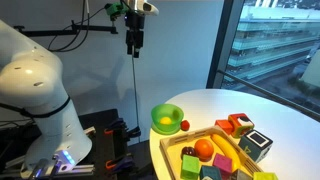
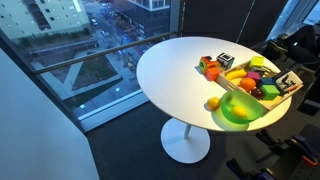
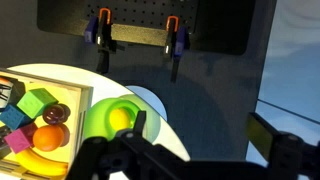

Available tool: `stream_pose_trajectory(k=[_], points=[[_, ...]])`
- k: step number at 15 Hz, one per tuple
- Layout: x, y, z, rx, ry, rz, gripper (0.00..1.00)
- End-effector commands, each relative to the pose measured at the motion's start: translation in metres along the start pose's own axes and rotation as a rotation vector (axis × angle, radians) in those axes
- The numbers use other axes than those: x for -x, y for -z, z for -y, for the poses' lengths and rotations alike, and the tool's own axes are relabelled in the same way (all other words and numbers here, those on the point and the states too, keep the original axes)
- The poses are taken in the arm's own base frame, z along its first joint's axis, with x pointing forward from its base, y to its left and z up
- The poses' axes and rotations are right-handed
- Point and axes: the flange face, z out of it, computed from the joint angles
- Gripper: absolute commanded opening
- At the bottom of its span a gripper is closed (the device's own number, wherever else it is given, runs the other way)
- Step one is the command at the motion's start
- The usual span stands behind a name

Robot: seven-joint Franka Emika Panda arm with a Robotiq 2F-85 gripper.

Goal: Pick up the yellow round fruit near the green bowl and place it in the green bowl

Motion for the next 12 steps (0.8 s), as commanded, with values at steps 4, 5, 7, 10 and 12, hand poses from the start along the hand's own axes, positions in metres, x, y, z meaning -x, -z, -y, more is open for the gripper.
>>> stream_pose_trajectory(k=[4, 5, 7, 10, 12], points=[[0.0, 0.001, 0.0, 0.0, 0.0, 0.0, 1.0], [0.0, 0.001, 0.0, 0.0, 0.0, 0.0, 1.0], [-0.004, 0.002, -0.003, 0.005, -0.004, -0.016, 1.0], [-0.013, 0.003, -0.01, -0.002, -0.02, -0.047, 1.0], [-0.02, 0.004, -0.017, -0.003, -0.034, -0.081, 1.0]])
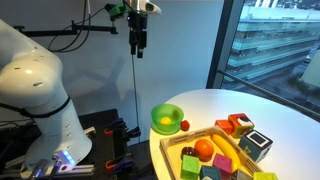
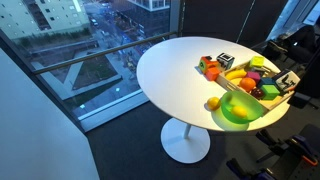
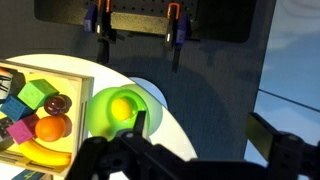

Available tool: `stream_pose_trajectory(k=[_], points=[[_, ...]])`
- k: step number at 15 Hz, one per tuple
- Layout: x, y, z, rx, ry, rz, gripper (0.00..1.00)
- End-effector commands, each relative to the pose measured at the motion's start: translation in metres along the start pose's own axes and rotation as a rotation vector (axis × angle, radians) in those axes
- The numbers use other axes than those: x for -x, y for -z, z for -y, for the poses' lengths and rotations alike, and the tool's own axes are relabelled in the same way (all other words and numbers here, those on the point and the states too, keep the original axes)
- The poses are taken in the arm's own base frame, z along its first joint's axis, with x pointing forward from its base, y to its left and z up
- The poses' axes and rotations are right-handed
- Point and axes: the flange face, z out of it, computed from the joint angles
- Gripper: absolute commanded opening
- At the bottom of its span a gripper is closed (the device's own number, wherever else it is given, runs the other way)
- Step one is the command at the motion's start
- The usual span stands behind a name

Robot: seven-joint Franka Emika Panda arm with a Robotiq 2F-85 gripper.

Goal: Pick up the yellow round fruit near the green bowl and place it in the green bowl

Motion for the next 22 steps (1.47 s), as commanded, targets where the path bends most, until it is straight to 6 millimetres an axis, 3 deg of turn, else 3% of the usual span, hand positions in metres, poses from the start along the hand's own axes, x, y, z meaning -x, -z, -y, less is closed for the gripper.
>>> stream_pose_trajectory(k=[1, 12, 22], points=[[-0.015, 0.003, -0.015, 0.004, -0.03, -0.057, 1.0], [-0.074, -0.007, -0.047, -0.039, -0.062, -0.252, 1.0], [-0.122, -0.055, -0.076, -0.024, 0.131, -0.231, 1.0]])
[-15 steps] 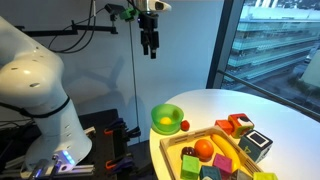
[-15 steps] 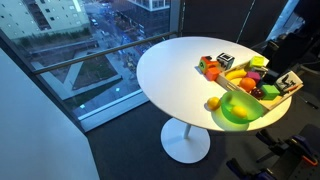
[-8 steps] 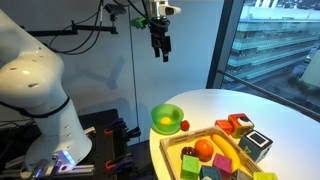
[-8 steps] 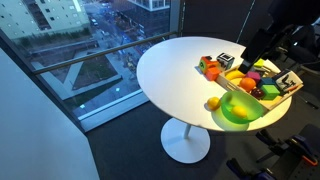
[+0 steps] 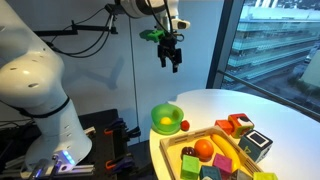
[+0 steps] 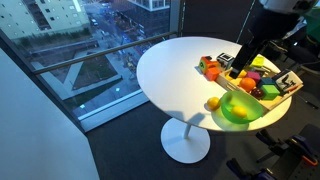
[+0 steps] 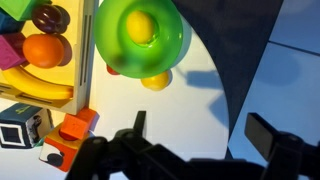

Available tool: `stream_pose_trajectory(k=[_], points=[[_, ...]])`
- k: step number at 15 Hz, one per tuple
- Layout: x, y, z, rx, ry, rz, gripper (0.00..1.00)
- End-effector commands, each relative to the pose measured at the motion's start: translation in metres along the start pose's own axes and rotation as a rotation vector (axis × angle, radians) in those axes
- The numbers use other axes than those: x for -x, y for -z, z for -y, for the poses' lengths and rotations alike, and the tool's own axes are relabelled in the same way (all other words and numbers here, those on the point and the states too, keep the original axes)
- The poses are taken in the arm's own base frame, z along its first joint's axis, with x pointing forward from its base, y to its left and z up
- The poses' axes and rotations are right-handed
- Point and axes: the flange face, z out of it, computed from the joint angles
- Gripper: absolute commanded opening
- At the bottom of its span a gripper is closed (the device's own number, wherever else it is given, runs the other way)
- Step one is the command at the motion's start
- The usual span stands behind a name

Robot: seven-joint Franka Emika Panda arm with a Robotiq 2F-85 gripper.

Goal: Pick up the yellow round fruit near the green bowl and place it in the green bowl

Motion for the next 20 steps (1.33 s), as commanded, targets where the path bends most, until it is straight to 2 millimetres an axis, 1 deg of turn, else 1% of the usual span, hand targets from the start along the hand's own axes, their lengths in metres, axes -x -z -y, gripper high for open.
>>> stream_pose_trajectory(k=[1, 5, 8, 9, 15, 20], points=[[-0.016, -0.014, -0.015, 0.011, 0.09, -0.006, 1.0], [-0.026, -0.033, -0.028, 0.0, 0.155, -0.006, 1.0], [-0.032, -0.038, -0.033, -0.001, 0.159, -0.004, 1.0], [-0.022, -0.042, -0.027, -0.013, 0.138, 0.005, 1.0], [-0.026, -0.043, -0.029, -0.014, 0.141, 0.006, 1.0], [-0.025, -0.068, -0.033, -0.003, 0.141, 0.047, 1.0]])
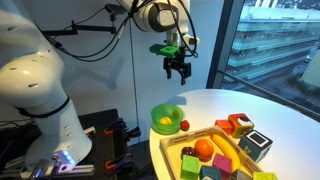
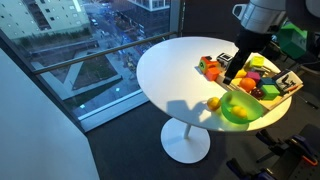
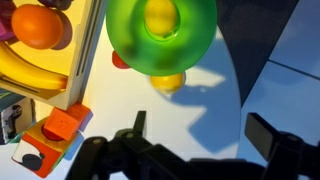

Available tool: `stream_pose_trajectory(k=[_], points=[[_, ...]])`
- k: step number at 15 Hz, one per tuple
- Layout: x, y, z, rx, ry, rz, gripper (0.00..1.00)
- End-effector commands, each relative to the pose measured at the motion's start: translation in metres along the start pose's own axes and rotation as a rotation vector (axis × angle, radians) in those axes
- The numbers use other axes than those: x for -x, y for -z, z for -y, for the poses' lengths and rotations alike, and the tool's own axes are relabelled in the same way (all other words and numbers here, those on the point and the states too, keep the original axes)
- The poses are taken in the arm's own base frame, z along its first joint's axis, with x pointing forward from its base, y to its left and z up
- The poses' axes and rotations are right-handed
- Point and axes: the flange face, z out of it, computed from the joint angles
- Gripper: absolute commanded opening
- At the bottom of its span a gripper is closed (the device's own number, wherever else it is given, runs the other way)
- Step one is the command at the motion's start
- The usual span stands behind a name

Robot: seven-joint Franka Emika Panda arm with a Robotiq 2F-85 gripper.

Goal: Pick up the yellow round fruit near the green bowl and place it in the green bowl

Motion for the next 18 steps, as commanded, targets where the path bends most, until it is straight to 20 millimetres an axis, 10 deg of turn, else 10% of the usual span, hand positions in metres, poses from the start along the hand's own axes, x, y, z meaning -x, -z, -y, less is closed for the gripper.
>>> stream_pose_trajectory(k=[1, 18], points=[[-0.002, -0.017, -0.005, 0.02, -0.001, 0.024, 1.0], [-0.003, -0.1, -0.006, 0.051, 0.008, 0.164, 1.0]])
